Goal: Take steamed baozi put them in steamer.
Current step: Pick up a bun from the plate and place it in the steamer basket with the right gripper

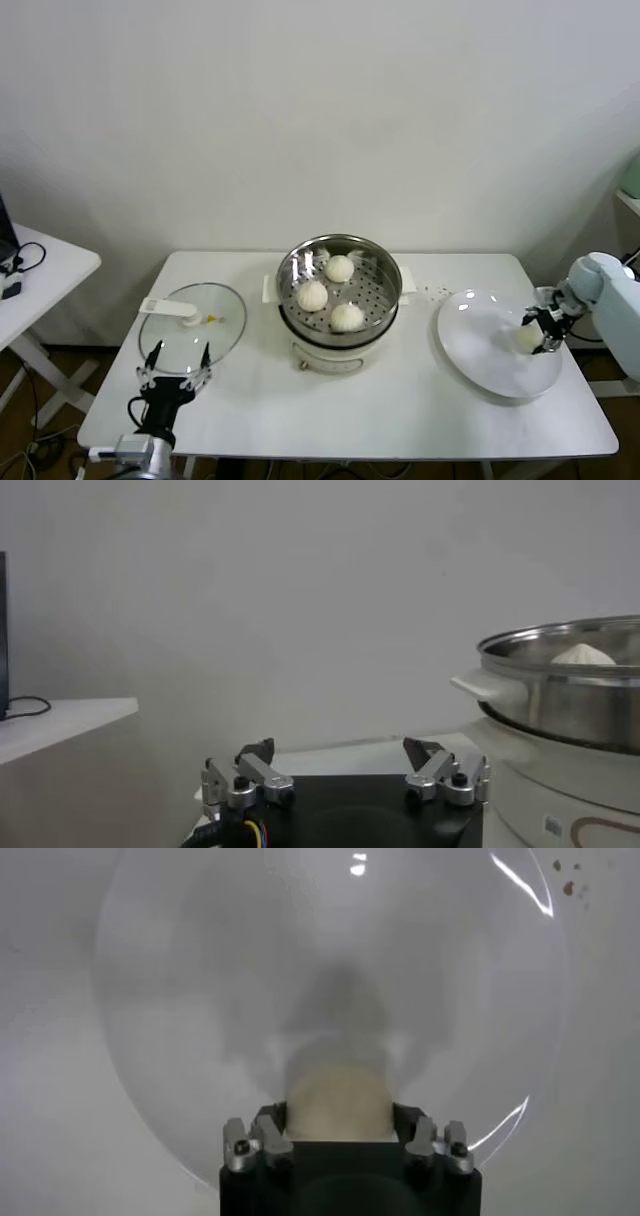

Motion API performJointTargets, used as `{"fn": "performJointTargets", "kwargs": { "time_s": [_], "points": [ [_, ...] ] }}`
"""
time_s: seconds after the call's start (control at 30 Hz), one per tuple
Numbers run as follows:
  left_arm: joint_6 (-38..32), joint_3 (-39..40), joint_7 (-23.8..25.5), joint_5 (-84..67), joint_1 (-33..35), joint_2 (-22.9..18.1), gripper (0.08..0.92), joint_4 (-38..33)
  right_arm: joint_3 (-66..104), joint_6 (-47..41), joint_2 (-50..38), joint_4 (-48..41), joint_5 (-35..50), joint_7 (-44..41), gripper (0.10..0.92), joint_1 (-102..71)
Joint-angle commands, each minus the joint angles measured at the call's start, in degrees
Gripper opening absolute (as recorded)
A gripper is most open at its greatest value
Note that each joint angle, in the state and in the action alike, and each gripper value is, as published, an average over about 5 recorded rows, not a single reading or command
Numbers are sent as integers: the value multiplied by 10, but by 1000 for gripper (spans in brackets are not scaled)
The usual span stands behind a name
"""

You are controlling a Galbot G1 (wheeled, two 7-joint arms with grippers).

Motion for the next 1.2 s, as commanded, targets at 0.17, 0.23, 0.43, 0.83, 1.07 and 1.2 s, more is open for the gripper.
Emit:
{"fn": "performJointTargets", "kwargs": {
  "time_s": [0.17, 0.23, 0.43, 0.83, 1.07, 1.2],
  "points": [
    [0, 0, 0, 0, 0, -2, 823, -3, -112, -39, -30, 35, 132, -6, 679, 74],
    [1, 1, 0, 0, 0, -2, 823, -5, -175, -60, -40, 49, 201, -6, 679, 120],
    [-1, 4, 2, -1, 2, -6, 823, -11, -395, -128, -36, 90, 393, -6, 679, 305],
    [9, 21, 3, 0, 6, -13, 823, -40, -677, -214, 85, 144, 660, 14, 679, 537],
    [12, 37, 4, 12, -7, -15, 823, -37, -715, -240, 157, 162, 719, 32, 679, 554],
    [17, 44, 3, 13, -12, -13, 823, -38, -716, -252, 192, 172, 739, 46, 682, 542]
  ]
}}
